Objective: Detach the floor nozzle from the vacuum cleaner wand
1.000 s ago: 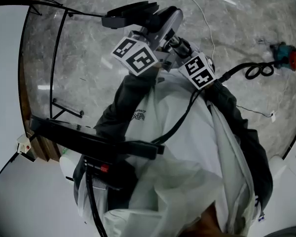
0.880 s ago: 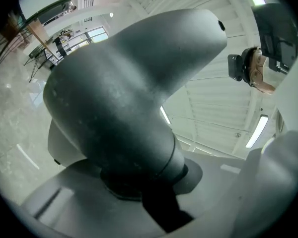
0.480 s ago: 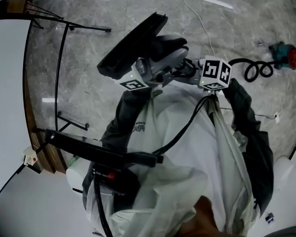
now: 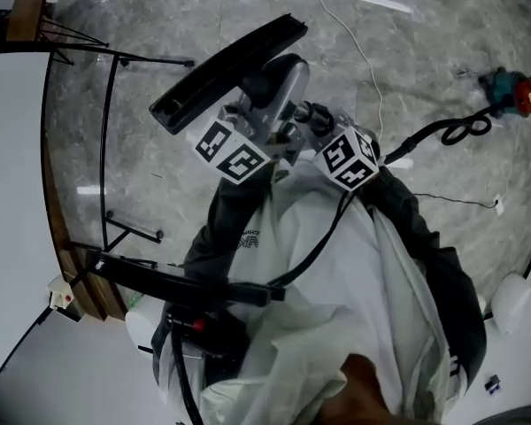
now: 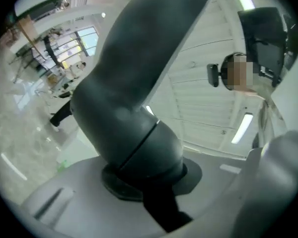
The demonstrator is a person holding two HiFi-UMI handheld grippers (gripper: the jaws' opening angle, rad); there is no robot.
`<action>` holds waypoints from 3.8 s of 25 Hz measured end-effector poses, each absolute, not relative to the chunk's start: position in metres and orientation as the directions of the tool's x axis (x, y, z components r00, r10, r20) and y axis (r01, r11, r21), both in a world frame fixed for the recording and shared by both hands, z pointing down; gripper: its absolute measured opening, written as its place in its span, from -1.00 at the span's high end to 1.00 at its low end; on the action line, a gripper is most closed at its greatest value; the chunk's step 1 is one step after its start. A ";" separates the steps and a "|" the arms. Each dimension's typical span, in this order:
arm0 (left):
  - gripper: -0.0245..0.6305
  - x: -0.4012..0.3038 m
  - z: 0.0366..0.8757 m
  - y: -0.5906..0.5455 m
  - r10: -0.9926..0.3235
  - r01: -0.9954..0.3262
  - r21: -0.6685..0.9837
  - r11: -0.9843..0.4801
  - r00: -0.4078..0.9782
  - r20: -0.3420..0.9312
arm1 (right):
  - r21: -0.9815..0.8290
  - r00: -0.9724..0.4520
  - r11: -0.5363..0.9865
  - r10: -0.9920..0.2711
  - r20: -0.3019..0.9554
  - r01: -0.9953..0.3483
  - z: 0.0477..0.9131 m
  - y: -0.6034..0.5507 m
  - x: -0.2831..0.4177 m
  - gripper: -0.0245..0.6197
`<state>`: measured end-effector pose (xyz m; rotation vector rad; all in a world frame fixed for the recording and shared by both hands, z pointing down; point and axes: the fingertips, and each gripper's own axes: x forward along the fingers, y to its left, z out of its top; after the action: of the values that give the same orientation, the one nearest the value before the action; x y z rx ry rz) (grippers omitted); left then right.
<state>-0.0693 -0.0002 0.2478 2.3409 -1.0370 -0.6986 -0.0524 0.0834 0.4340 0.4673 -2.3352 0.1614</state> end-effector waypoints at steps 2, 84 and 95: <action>0.70 -0.055 0.228 0.018 -0.654 -0.432 0.526 -0.732 0.663 -0.365 | -0.081 -0.746 0.969 -0.126 0.654 -0.235 0.424 0.102 -0.051 0.80; 0.70 -0.005 0.197 0.073 -0.413 -0.289 0.322 -0.902 0.797 -0.441 | 0.234 -0.664 0.825 -0.556 0.499 -0.515 0.390 0.083 -0.017 0.80; 0.70 -0.004 0.184 0.069 -0.135 0.043 0.289 -0.956 0.812 -0.567 | -0.271 -0.852 0.961 0.095 0.515 -0.057 0.391 0.135 -0.035 0.80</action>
<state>-0.0041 0.0693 0.1840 2.7095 -0.0707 -0.8793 -0.0348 0.1350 0.3906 -0.0274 -2.5633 0.3760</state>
